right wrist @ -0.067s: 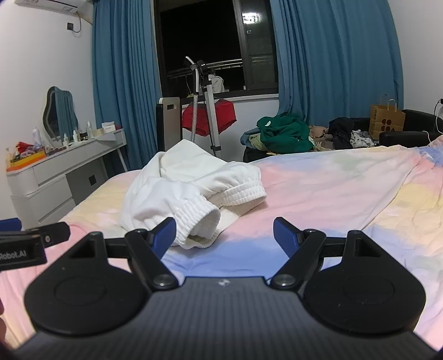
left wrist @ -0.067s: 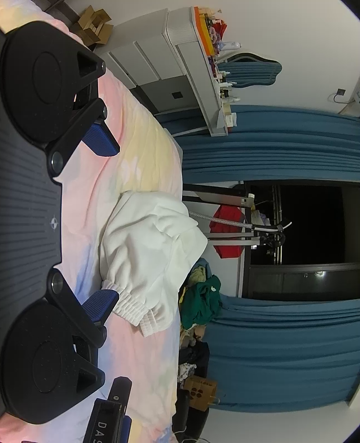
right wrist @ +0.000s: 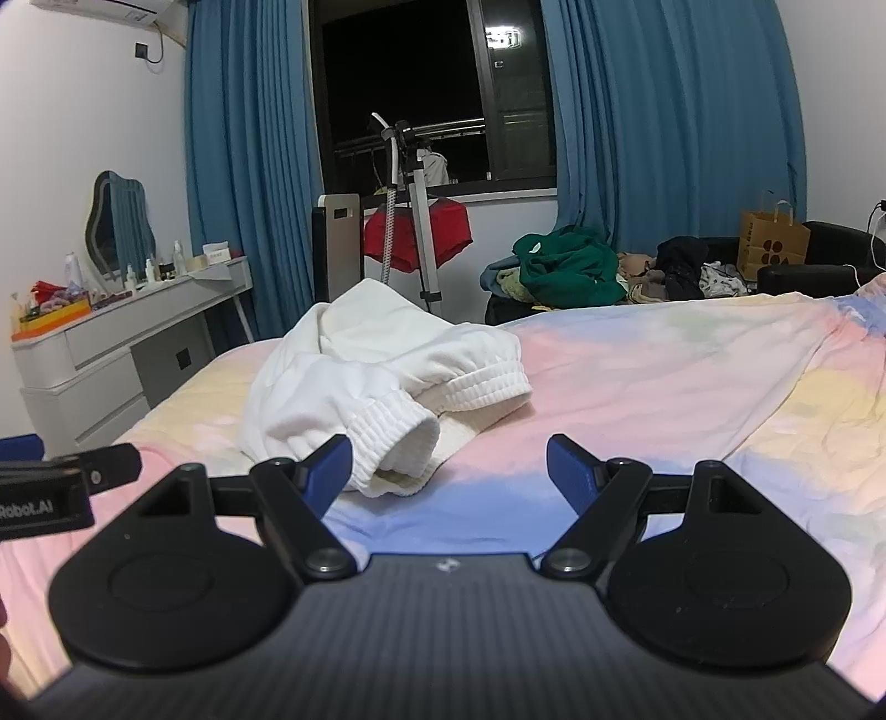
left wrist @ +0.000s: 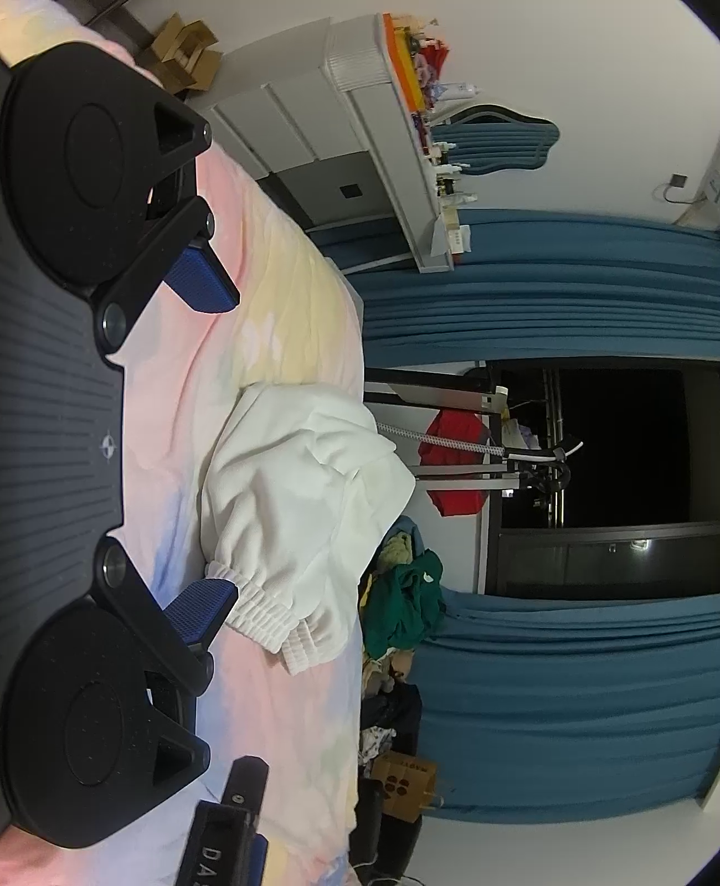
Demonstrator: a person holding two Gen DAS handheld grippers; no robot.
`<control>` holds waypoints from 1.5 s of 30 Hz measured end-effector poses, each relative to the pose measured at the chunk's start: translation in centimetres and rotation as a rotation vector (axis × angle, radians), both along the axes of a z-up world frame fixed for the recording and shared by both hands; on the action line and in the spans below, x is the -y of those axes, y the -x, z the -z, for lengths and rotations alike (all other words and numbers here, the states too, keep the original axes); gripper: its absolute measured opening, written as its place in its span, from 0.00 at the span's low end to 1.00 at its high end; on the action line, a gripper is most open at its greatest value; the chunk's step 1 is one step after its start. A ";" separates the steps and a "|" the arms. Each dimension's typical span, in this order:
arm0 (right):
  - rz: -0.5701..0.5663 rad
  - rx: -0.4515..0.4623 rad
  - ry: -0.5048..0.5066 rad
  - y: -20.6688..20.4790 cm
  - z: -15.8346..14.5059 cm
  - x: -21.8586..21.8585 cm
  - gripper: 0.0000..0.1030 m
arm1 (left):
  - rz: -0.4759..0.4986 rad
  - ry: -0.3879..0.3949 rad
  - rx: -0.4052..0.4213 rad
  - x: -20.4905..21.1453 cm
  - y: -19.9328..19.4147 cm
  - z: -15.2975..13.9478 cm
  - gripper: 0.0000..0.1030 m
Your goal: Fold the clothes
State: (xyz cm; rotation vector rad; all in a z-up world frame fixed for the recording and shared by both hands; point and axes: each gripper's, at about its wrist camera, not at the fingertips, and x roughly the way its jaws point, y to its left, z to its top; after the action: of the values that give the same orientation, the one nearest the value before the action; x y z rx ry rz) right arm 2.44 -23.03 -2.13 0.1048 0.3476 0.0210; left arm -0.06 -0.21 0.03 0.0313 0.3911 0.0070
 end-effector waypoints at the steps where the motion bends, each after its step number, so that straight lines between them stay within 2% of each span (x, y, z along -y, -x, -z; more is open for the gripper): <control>1: 0.001 0.000 -0.001 0.0 0.0 0.0 0.76 | 0.000 -0.007 0.002 0.1 0.0 0.0 1.00; 7: 0.008 0.002 -0.008 0.2 -0.2 0.0 0.76 | 0.004 -0.050 0.016 0.7 0.2 -0.1 1.00; 20: 0.013 -0.002 -0.022 0.5 -0.4 -0.1 0.77 | 0.006 -0.013 0.002 -0.1 0.2 0.3 1.00; 34: 0.018 -0.008 -0.035 0.6 -0.4 -0.1 0.77 | 0.009 -0.016 -0.003 -0.2 0.2 0.4 1.00; 45: 0.049 -0.022 -0.045 0.5 -0.5 0.4 0.76 | 0.038 -0.061 -0.002 0.5 -0.1 1.8 1.00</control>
State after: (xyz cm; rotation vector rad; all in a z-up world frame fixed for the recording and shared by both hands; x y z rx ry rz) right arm 1.98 -23.45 -1.66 0.1582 0.3661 -0.0206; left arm -0.01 -0.68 -1.76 0.0992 0.3916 -0.0189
